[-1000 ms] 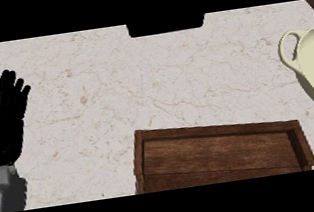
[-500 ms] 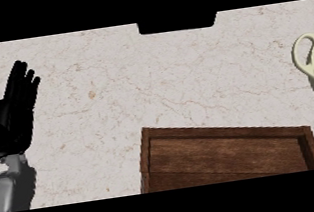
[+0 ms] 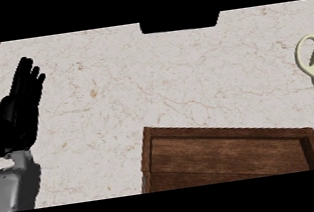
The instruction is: Pick the squash from the tray and place it in the pot
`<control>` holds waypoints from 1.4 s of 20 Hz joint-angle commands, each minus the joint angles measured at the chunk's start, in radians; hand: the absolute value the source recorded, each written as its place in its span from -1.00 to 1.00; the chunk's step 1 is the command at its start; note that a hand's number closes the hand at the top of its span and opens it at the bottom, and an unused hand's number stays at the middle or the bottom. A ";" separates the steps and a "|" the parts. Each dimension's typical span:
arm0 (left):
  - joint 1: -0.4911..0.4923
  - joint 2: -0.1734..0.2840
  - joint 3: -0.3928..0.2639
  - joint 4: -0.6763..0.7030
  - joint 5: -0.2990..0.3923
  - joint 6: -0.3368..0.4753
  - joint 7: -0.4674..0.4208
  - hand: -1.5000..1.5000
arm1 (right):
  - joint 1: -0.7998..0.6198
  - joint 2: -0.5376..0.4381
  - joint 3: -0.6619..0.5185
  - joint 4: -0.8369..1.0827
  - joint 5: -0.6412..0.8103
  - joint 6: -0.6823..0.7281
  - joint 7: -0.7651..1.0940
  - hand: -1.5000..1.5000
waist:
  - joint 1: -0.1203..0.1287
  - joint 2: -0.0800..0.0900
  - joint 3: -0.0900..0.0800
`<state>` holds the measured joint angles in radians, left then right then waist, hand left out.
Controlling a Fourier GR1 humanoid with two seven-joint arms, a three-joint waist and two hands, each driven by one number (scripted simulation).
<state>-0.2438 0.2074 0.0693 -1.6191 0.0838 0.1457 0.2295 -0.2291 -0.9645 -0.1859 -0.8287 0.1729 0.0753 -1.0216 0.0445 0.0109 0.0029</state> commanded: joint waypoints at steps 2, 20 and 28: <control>0.000 0.002 0.003 -0.013 -0.009 0.005 0.021 0.00 | -0.167 0.066 0.084 0.220 0.102 0.035 -0.011 1.00 | -0.008 -0.002 -0.001; 0.015 0.007 0.017 -0.001 0.019 -0.032 -0.005 0.00 | -0.347 0.086 0.063 0.435 -0.138 0.613 0.029 -1.00 | -0.006 0.002 0.002; -0.006 0.017 0.040 0.009 0.027 -0.030 -0.012 0.00 | -0.361 -0.010 0.023 0.490 -0.234 0.730 0.117 -1.00 | 0.000 0.013 0.007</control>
<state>-0.2375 0.2182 0.0994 -1.6167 0.1039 0.1192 0.2170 -0.5779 -0.9419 -0.1429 -0.3847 -0.0196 0.5411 -0.8024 0.0384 0.0186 0.0082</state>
